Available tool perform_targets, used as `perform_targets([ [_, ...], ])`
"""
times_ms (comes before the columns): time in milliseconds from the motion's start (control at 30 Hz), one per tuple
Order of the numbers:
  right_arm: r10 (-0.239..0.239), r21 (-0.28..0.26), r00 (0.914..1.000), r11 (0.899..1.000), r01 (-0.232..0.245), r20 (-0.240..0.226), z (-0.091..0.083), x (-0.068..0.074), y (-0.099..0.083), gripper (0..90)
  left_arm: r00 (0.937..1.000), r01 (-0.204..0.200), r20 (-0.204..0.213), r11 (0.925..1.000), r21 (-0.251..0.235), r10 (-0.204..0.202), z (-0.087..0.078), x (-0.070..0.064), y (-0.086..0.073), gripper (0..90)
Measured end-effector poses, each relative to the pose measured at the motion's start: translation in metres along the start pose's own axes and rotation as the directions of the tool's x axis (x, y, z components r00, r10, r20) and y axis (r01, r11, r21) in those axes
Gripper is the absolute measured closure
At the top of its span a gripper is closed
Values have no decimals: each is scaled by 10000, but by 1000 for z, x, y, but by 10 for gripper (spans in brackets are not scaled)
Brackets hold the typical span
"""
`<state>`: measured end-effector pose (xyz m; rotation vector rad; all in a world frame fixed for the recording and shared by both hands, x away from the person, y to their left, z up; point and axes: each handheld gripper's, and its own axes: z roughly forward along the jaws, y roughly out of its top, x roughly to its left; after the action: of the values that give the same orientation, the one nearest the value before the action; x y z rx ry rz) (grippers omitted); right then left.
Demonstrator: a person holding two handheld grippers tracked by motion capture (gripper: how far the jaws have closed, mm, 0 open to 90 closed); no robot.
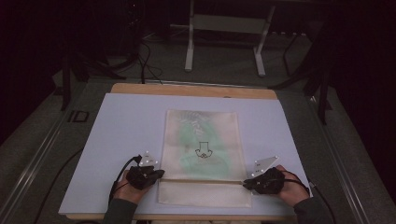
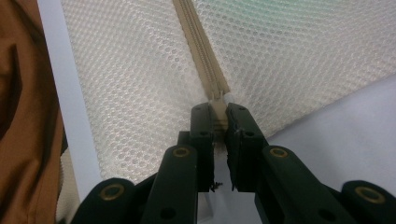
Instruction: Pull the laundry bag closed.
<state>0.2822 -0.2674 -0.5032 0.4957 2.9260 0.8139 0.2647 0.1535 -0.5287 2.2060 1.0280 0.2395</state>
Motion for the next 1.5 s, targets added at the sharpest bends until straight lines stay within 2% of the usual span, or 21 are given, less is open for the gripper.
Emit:
perform_targets([
  [267,14,-252,9999,9997,-18,-121,1,-1,-2,792,10000,35,-51,10000,-35,-35,0,-1,0,895],
  [433,391,-643,9987,9971,-411,-314,1,-3,-3,716,9997,214,102,9997,-122,-213,0,1,-1,893],
  [533,656,-706,9978,9953,-656,-17,0,-6,-3,660,9996,241,140,9996,-140,-240,0,2,-2,893],
  [633,820,-1035,9966,9912,-825,-86,-2,-7,-4,615,9995,265,199,9995,-173,-262,0,3,-2,891],
  [900,1163,-1516,9930,9821,-1119,205,-7,-10,-5,525,9989,359,318,9990,-259,-351,0,4,-3,880],
  [1100,1383,-1794,9889,9756,-1266,539,-10,-13,-6,519,9998,147,125,9997,-208,-144,0,1,-2,879],
  [1233,1810,-1915,9805,9678,-1636,769,-10,-17,-9,509,10000,93,20,9997,-204,-93,0,-1,-2,879],
  [1433,1997,-1857,9753,9660,-1798,945,-8,-20,-12,503,10000,63,-46,9997,-225,-64,-1,-2,-2,881],
  [1500,2044,-1831,9742,9656,-1846,961,-8,-20,-12,502,9999,165,10,9996,-250,-165,-1,-1,-2,880],
])
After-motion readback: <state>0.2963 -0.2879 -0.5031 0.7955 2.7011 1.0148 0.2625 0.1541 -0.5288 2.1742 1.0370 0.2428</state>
